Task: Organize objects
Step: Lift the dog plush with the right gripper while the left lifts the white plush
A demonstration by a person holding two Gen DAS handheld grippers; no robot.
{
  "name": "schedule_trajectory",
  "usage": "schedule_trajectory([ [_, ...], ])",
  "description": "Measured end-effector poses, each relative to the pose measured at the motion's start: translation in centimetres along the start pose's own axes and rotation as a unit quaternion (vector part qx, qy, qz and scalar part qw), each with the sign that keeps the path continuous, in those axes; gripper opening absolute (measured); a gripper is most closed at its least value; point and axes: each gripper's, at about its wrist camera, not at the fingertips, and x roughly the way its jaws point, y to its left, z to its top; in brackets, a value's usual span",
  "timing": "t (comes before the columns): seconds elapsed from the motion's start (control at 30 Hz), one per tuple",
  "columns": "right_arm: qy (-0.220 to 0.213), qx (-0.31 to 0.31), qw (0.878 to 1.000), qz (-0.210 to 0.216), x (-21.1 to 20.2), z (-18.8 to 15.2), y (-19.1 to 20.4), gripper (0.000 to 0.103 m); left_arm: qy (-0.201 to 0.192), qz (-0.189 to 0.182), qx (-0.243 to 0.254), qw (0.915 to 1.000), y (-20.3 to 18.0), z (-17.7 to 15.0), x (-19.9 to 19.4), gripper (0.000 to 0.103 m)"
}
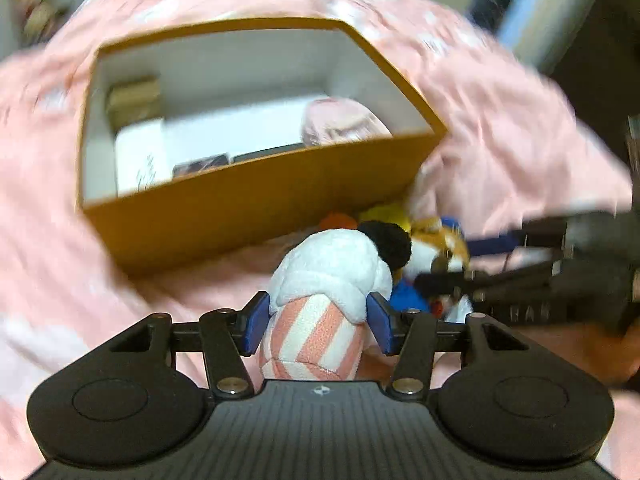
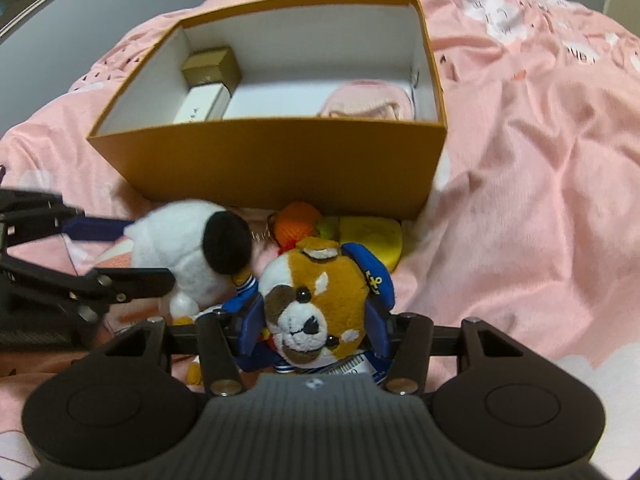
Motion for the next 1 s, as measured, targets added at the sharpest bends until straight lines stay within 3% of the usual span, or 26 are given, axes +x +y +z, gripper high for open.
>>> schedule_trajectory([
  [0.07,-0.003,-0.004,1.0,0.007,-0.1,0.1,0.2,0.055,-0.005,-0.026,-0.066,0.9975,2.1,-0.4,0.1,0.06],
  [0.13,-0.001,-0.004,1.0,0.02,-0.1,0.1,0.4,0.055,-0.007,-0.052,-0.132,0.9898,4.2,-0.6,0.2,0.06],
  [0.2,0.005,-0.004,0.999,0.041,0.1,0.1,0.6,0.054,-0.005,-0.066,-0.197,0.9781,5.2,-1.6,-0.2,0.06],
  [0.27,0.008,-0.012,0.999,0.044,0.3,0.1,1.1,0.054,0.007,-0.07,-0.27,0.9604,7.5,-2.7,0.3,0.06],
  [0.33,0.009,-0.032,0.999,0.033,0.4,0.0,1.8,0.054,0.014,-0.075,-0.311,0.9474,8.9,-3.4,0.9,0.06],
  [0.4,0.013,-0.044,0.998,0.032,0.7,0.0,2.2,0.054,0.012,-0.067,-0.329,0.9419,9.4,-3.6,0.8,0.061],
  [0.47,0.018,-0.049,0.998,0.034,1.0,-0.1,2.4,0.054,-0.004,-0.019,-0.308,0.951,8.9,-3.4,0.0,0.06],
  [0.57,0.022,-0.049,0.998,0.034,1.4,-0.2,2.4,0.054,-0.031,0.1,-0.205,0.9732,6.8,-2.3,-1.5,0.062],
  [0.63,0.019,-0.049,0.998,0.038,1.5,-0.2,2.4,0.054,-0.03,0.134,-0.157,0.978,5.8,-1.9,-1.7,0.06],
  [0.77,0.007,-0.068,0.996,0.056,1.1,0.0,3.1,0.054,-0.035,0.074,-0.139,0.987,5.3,-1.4,-2.4,0.062],
  [0.83,0.007,-0.081,0.995,0.06,1.2,0.1,3.6,0.054,-0.028,0.053,-0.115,0.9915,4.5,-0.7,-2.2,0.072],
  [0.9,0.011,-0.097,0.994,0.058,1.6,0.2,4.2,0.054,-0.023,0.042,-0.082,0.9955,3.7,-0.4,-2.3,0.076],
  [1.0,0.016,-0.121,0.991,0.056,2.1,0.5,4.9,0.054,-0.011,0.058,-0.044,0.9973,2.7,-0.2,-1.8,0.079],
])
